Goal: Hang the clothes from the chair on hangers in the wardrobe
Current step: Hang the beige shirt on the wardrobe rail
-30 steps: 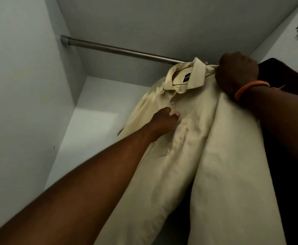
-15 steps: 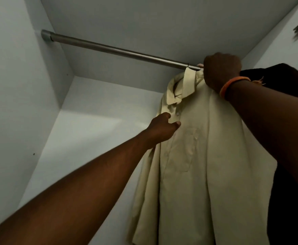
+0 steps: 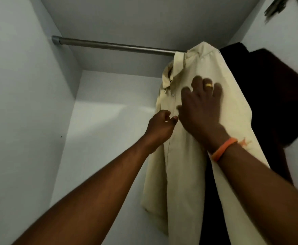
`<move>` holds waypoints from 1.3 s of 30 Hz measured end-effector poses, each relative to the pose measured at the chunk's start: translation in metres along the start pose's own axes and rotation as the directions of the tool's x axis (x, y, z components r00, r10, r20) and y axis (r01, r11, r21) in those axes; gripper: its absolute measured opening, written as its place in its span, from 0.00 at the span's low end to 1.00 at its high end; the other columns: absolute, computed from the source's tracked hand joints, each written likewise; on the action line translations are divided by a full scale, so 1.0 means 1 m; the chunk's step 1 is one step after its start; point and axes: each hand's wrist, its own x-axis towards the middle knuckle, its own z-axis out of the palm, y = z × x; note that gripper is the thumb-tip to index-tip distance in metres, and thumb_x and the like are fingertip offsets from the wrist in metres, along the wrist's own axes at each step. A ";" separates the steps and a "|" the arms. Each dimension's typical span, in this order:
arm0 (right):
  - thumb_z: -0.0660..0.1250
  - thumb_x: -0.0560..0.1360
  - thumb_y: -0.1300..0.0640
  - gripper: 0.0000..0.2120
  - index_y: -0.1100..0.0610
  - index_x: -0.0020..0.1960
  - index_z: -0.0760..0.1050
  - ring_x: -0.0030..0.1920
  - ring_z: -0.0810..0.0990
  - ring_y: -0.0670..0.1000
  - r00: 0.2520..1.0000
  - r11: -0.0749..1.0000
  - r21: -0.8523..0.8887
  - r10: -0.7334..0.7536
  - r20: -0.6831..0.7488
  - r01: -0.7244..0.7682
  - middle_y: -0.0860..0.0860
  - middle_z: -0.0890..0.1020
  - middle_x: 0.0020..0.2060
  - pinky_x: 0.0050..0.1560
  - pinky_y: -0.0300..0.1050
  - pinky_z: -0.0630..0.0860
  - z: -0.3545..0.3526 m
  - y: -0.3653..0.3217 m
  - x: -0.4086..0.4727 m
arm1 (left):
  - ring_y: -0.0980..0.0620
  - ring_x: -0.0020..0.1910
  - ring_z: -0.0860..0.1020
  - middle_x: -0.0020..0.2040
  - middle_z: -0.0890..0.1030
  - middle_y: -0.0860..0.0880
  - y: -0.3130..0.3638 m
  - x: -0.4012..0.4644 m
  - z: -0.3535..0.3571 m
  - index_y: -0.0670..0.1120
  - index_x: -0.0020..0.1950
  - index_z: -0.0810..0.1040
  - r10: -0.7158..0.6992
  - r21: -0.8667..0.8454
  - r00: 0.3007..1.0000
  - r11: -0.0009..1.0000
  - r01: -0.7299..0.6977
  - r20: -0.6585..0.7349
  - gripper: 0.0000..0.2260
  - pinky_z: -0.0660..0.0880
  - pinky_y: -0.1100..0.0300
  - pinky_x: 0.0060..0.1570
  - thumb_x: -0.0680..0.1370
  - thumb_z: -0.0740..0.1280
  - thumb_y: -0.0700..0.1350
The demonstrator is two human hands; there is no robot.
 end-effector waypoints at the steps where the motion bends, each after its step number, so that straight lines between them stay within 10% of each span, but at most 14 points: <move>1: 0.72 0.70 0.51 0.19 0.58 0.58 0.78 0.66 0.68 0.65 1.000 0.998 0.067 0.021 0.002 -0.021 0.61 0.72 0.64 0.69 0.63 0.61 -0.001 -0.003 -0.024 | 0.47 0.63 0.76 0.67 0.75 0.47 -0.003 -0.018 0.001 0.46 0.72 0.70 -0.031 -0.010 0.999 0.999 0.031 -0.018 0.20 0.75 0.45 0.63 0.82 0.64 0.51; 11: 0.75 0.72 0.52 0.12 0.55 0.53 0.81 0.58 0.74 0.62 0.905 0.662 0.636 0.168 0.390 -0.397 0.56 0.77 0.55 0.59 0.59 0.70 -0.073 -0.075 -0.237 | 0.53 0.60 0.76 0.63 0.77 0.51 -0.014 -0.266 -0.041 0.48 0.66 0.75 -0.440 0.100 0.819 0.857 0.506 -0.369 0.12 0.75 0.57 0.61 0.83 0.62 0.44; 19: 0.72 0.75 0.50 0.11 0.52 0.56 0.80 0.60 0.74 0.58 0.717 0.169 0.733 -0.150 0.680 -0.659 0.54 0.77 0.58 0.58 0.55 0.68 -0.233 -0.165 -0.311 | 0.54 0.57 0.77 0.61 0.78 0.50 0.080 -0.437 -0.131 0.47 0.66 0.75 -0.348 0.350 0.704 0.681 0.643 -0.619 0.12 0.73 0.63 0.55 0.82 0.63 0.46; 24: 0.70 0.74 0.57 0.07 0.57 0.51 0.80 0.47 0.81 0.49 0.705 -0.358 0.616 -0.224 0.673 -0.702 0.52 0.83 0.47 0.48 0.33 0.74 -0.359 -0.192 -0.328 | 0.54 0.56 0.79 0.61 0.78 0.49 0.160 -0.525 -0.171 0.45 0.66 0.75 -0.222 0.589 0.807 0.582 0.560 -0.548 0.13 0.77 0.58 0.56 0.82 0.64 0.47; 28: 0.65 0.73 0.53 0.09 0.57 0.47 0.78 0.40 0.80 0.45 0.657 -0.607 0.447 -0.170 0.735 -0.657 0.48 0.82 0.40 0.44 0.37 0.76 -0.464 -0.190 -0.337 | 0.54 0.51 0.78 0.54 0.80 0.48 0.225 -0.588 -0.189 0.43 0.59 0.77 -0.046 0.698 0.870 0.576 0.424 -0.491 0.08 0.76 0.60 0.52 0.81 0.64 0.42; 34: 0.67 0.78 0.57 0.03 0.55 0.45 0.78 0.37 0.77 0.44 0.578 -0.612 0.300 -0.323 0.750 -0.731 0.50 0.81 0.38 0.42 0.38 0.74 -0.616 -0.222 -0.369 | 0.57 0.43 0.78 0.46 0.81 0.50 0.316 -0.717 -0.262 0.44 0.52 0.79 -0.016 0.596 0.707 0.524 0.608 -0.707 0.04 0.75 0.68 0.44 0.81 0.65 0.40; 39: 0.69 0.78 0.53 0.06 0.52 0.42 0.77 0.35 0.76 0.42 0.496 -0.457 0.242 -0.595 0.632 -0.856 0.47 0.80 0.35 0.42 0.44 0.76 -0.733 -0.278 -0.410 | 0.53 0.42 0.80 0.43 0.81 0.49 0.368 -0.844 -0.328 0.49 0.49 0.77 -0.141 0.259 0.349 0.435 0.862 -0.927 0.05 0.80 0.49 0.44 0.82 0.63 0.46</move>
